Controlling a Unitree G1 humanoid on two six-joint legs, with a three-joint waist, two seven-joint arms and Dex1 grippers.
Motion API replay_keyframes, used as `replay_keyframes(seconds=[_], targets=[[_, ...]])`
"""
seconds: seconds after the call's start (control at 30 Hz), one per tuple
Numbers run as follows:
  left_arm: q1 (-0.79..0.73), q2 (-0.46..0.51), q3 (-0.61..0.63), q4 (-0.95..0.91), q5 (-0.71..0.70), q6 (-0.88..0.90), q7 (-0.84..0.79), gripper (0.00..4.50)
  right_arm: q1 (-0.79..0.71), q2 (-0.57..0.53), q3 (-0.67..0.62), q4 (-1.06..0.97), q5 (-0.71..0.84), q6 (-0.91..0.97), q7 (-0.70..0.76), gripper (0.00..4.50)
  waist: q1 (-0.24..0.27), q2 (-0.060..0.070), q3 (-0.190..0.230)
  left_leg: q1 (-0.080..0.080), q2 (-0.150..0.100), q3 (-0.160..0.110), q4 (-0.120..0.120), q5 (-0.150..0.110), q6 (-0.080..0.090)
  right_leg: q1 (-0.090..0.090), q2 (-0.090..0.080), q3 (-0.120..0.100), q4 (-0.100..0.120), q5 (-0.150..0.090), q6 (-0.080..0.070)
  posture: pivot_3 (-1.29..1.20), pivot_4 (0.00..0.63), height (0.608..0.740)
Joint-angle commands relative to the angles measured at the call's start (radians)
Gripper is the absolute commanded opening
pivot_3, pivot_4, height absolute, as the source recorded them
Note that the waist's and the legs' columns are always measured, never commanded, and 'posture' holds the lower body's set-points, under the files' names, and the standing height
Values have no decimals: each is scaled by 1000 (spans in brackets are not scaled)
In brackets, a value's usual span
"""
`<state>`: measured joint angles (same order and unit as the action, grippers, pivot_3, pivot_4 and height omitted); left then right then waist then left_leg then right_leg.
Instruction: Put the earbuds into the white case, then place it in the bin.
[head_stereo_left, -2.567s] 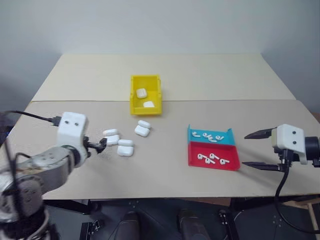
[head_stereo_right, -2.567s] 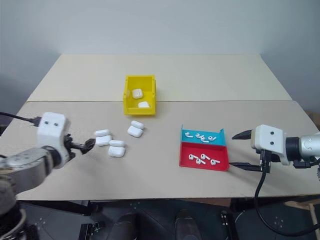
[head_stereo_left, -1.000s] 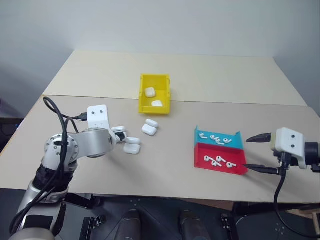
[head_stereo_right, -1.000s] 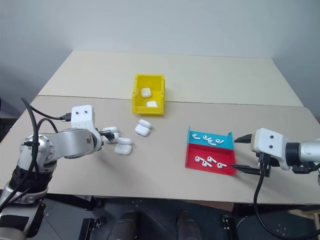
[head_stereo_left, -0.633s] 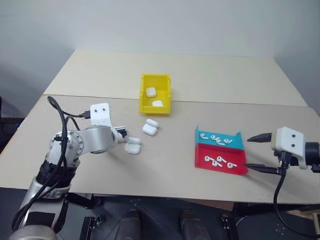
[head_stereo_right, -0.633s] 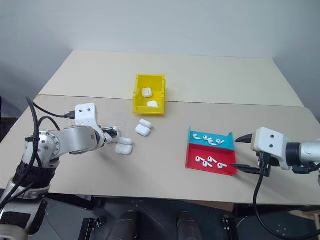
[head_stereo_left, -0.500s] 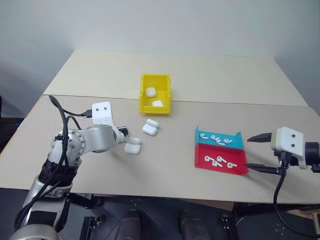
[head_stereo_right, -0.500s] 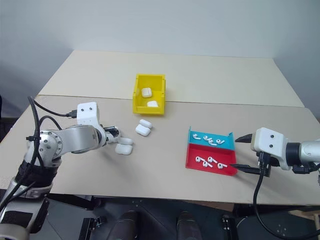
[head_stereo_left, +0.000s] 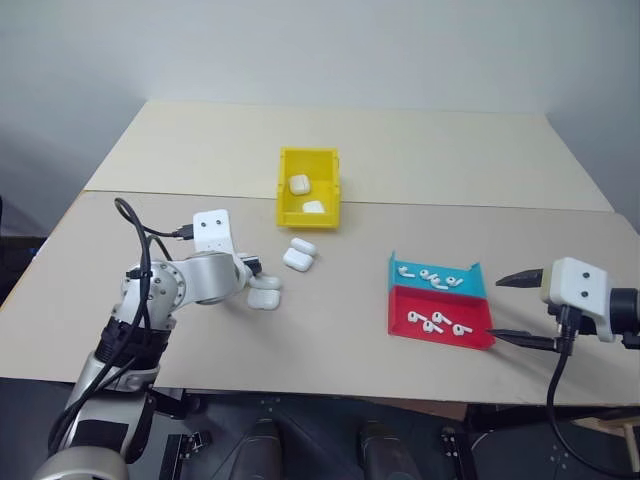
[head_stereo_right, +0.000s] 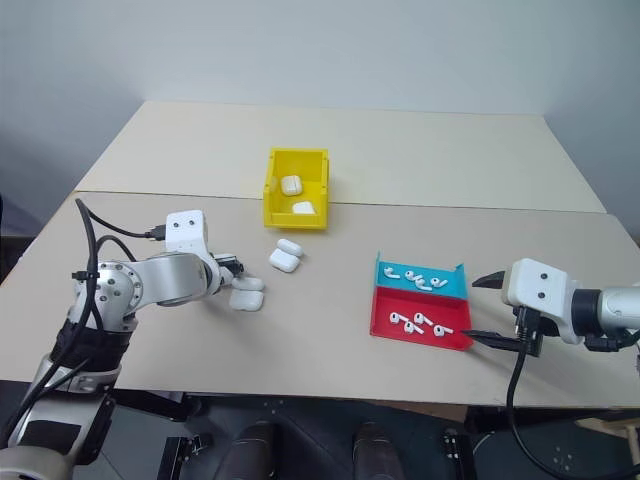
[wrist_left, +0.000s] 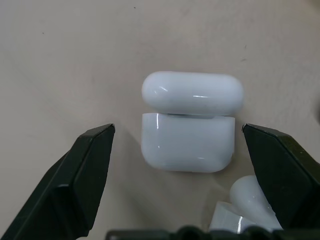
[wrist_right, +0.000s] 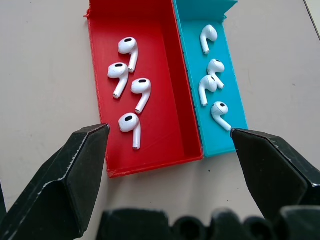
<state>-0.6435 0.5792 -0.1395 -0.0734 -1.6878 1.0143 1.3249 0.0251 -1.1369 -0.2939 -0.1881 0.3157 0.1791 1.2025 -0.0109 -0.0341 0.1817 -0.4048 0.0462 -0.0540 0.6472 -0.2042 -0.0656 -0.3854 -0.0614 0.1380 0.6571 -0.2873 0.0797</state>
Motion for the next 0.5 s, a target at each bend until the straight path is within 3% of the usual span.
replay_keyframes(seconds=[0.03,0.33,0.5], targets=[[-3,-10,26,11,32,27,-22,4453,7,2,-53,-36,5,10,-18,4500,-1,0,0,0,0,0,0,0,0,0,0,0,0,0,0,0,150,740],[-4,-51,37,27,86,81,-54,4453,11,6,-48,-41,-1,8,-41,4500,0,0,0,0,0,0,0,0,0,0,0,0,0,0,0,0,150,740],[-12,-73,56,34,162,111,-82,3288,5,9,-41,-39,-4,9,-54,4500,-1,0,0,0,0,0,0,0,0,0,0,0,0,0,0,0,150,740]])
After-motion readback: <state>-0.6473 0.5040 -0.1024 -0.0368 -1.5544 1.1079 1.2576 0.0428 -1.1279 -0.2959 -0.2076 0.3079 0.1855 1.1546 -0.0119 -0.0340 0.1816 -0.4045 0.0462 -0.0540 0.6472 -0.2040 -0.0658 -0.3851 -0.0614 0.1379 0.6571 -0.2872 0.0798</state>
